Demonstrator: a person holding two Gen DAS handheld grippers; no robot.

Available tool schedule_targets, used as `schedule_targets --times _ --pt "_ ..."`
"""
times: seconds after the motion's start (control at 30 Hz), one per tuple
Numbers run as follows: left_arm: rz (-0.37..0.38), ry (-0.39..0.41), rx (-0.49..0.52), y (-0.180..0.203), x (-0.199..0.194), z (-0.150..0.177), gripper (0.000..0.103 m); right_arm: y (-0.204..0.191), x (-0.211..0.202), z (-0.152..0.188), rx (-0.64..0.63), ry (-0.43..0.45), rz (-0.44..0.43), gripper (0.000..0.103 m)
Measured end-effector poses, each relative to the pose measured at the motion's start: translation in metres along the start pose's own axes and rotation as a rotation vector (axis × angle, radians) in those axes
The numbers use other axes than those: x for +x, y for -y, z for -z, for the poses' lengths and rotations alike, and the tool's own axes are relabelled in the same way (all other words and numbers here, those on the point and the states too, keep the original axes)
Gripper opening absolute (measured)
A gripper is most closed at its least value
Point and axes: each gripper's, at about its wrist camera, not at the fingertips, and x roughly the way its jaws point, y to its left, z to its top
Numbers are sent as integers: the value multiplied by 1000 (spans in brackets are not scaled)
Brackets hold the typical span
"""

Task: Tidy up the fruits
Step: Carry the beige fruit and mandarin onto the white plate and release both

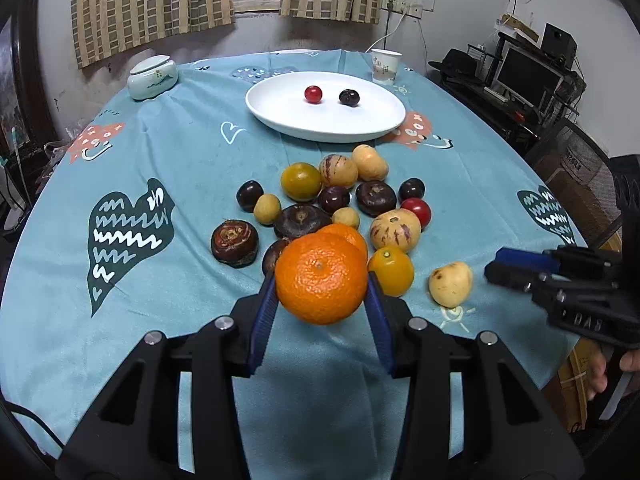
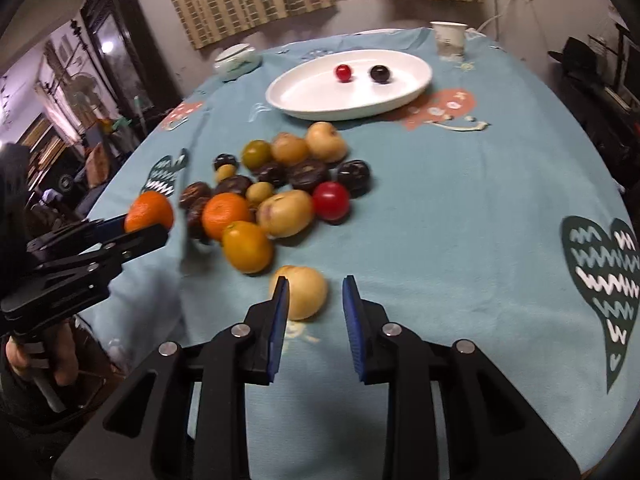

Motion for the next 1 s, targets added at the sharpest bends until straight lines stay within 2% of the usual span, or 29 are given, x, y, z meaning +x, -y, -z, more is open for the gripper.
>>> schedule_targets --times 0.1,0.13,0.17,0.2,0.27,0.37,0.47,0.67,0.83,0.93,1.0 --pt "-1 2 -10 -4 -2 1 44 -14 16 -2 -51 -49 -5 31" --pt "-2 2 -13 -5 -2 2 44 -18 22 -2 -65 -51 21 37" --pt "-2 4 -16 -7 -3 2 44 -21 23 -3 -78 -38 55 47" --pt "-1 5 -19 -7 -4 2 44 -23 26 -5 -88 -42 83 50" --pt "2 6 -26 -10 -6 3 44 -25 35 -7 -113 -41 137 50" --pt "2 12 -30 -13 -7 3 44 -19 42 -9 -107 -29 174 40" --pt "0 19 -30 -16 -8 0 44 -11 35 -10 -63 -17 143 39" --pt "3 23 -22 -22 -9 -15 44 -8 9 -11 -48 33 135 39" --pt "42 -13 -16 -28 2 -54 44 -7 3 -33 -66 57 131 39" --pt "33 -22 1 -28 14 -94 44 -5 5 -74 -119 103 172 39" --pt "33 -31 7 -28 27 -123 44 1 13 -104 -118 113 169 39"
